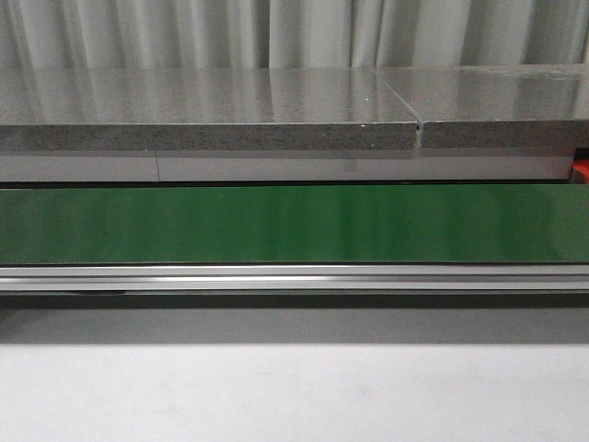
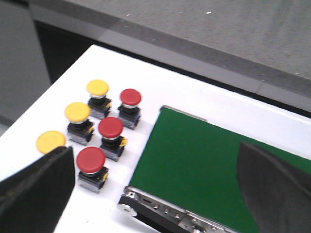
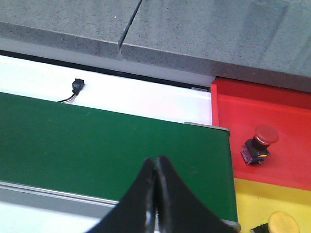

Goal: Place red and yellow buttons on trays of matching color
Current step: 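Move the left gripper back over the buttons on the white table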

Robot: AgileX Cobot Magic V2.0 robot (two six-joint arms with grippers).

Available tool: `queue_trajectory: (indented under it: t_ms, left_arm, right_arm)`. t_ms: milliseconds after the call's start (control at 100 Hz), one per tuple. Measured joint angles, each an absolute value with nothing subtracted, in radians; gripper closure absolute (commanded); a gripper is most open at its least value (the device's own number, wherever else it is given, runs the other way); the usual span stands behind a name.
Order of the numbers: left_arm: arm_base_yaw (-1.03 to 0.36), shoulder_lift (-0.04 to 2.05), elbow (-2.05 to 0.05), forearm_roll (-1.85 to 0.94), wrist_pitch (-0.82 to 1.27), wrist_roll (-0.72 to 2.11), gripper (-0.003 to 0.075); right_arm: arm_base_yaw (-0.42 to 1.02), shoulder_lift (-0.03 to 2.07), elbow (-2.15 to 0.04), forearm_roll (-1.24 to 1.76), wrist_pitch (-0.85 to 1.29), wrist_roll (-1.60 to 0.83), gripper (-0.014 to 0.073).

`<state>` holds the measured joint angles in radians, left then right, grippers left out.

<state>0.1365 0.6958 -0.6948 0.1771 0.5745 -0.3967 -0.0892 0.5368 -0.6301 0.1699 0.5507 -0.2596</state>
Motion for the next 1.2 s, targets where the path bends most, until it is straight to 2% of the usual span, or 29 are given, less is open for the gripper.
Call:
queue_trajectory:
  t_ms: [470,730,1200]
  left_arm:
    - [0.365,1.213,-0.755,0.146,0.493,-0.476,0.0078]
    - [0.378,1.415,-0.804,0.138,0.465,-0.477,0.0078]
    - [0.378,1.587,-0.878,0.138,0.442,-0.477,0.0078]
  right_arm:
    - [-0.089,0.537,-0.630,0.170,0.551,-0.260,0.0662]
    - [-0.089,0.537,-0.630,0.170,0.551,-0.260,0.0662]
    - [-0.089,0.537,-0.630,0.170,0.551,-0.260,0.0662]
